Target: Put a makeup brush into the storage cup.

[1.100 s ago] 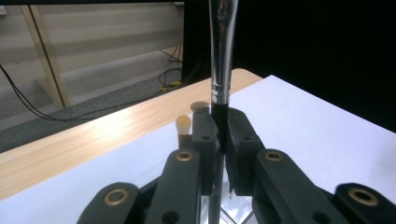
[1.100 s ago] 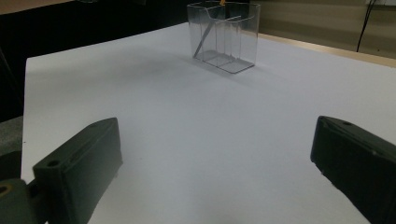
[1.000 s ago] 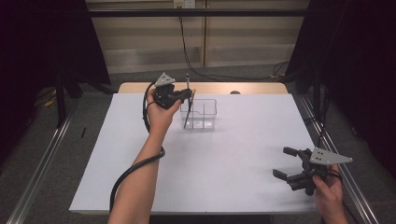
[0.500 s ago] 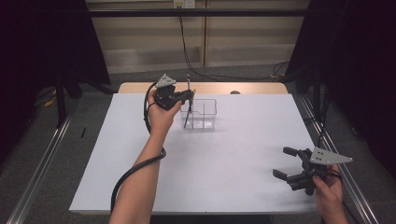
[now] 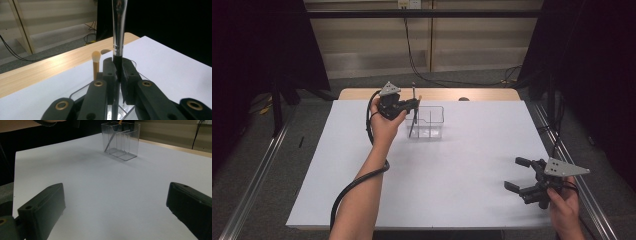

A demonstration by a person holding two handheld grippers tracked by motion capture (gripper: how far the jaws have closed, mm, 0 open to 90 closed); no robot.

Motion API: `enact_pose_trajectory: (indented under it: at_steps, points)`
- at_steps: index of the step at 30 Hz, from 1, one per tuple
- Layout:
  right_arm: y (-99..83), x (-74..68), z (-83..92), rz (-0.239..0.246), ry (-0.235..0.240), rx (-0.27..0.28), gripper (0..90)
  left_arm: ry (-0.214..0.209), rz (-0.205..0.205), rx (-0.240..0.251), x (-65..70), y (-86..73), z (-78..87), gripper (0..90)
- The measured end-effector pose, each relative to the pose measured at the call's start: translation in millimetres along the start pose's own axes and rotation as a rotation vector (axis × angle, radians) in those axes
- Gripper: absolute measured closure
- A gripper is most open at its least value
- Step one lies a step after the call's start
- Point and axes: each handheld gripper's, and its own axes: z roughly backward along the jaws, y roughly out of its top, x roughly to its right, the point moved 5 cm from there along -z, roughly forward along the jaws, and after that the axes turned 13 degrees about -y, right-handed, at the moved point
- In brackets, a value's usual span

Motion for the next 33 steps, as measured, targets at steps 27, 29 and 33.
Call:
enact_pose_trajectory:
  at_steps: [27, 29, 33]
  points:
    - [0.7, -3.3, 0.9, 0.008, 0.002, 0.001, 1.4, -0.120, 0.057, 0.105, 11.9, -4.4, 19.4, 29.4]
    - [1.0, -3.2, 1.0, 0.010, 0.001, 0.001, 1.4, -0.130, 0.065, 0.108, 12.7, -6.3, 20.5, 27.6]
    - [2.2, -2.5, 1.2, 0.008, -0.001, 0.007, 1.4, -0.124, 0.047, 0.108, 14.5, -10.4, 23.9, 20.0]
